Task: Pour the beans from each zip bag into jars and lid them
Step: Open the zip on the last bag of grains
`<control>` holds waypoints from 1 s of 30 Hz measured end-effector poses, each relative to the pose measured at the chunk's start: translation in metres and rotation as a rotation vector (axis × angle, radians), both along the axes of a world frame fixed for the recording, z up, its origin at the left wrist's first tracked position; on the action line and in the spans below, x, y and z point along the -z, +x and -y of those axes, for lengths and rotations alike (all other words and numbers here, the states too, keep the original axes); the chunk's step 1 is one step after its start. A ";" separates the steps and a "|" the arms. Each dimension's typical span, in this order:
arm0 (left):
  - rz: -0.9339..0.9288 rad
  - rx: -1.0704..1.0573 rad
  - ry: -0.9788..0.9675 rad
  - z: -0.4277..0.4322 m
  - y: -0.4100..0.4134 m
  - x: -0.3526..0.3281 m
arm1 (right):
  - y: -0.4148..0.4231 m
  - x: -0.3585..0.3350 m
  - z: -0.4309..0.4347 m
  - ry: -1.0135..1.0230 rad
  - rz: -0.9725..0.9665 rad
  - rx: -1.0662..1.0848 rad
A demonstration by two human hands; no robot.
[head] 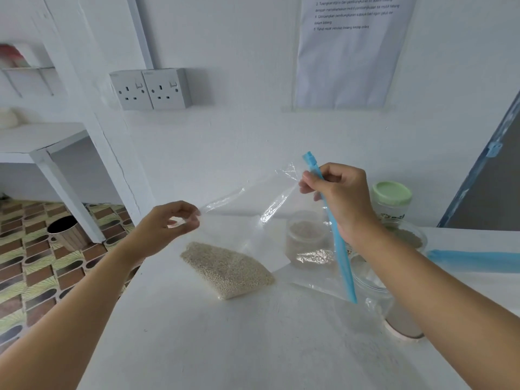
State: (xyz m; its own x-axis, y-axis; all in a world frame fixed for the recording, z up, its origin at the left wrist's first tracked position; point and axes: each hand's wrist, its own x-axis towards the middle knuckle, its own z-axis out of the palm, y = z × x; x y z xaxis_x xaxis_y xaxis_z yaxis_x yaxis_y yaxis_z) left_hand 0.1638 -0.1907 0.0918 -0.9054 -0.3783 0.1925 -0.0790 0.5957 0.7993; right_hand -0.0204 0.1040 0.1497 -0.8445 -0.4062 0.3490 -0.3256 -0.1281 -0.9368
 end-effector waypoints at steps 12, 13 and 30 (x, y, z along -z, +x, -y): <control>-0.180 -0.048 0.754 0.004 0.016 0.045 | 0.005 -0.005 0.001 -0.035 -0.100 -0.034; -0.223 -0.050 0.796 0.005 0.014 0.046 | 0.006 -0.006 0.001 -0.042 -0.114 -0.029; -0.455 -0.035 0.544 -0.024 -0.012 -0.033 | -0.008 -0.032 -0.015 -0.175 -0.118 -0.009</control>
State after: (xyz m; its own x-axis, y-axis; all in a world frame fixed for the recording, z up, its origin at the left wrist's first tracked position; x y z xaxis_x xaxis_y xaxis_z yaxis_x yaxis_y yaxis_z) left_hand 0.1515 -0.1664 0.1247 -0.7659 -0.5552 0.3243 0.3215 0.1061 0.9410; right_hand -0.0285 0.1187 0.1816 -0.7901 -0.3383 0.5112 -0.4298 -0.2890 -0.8555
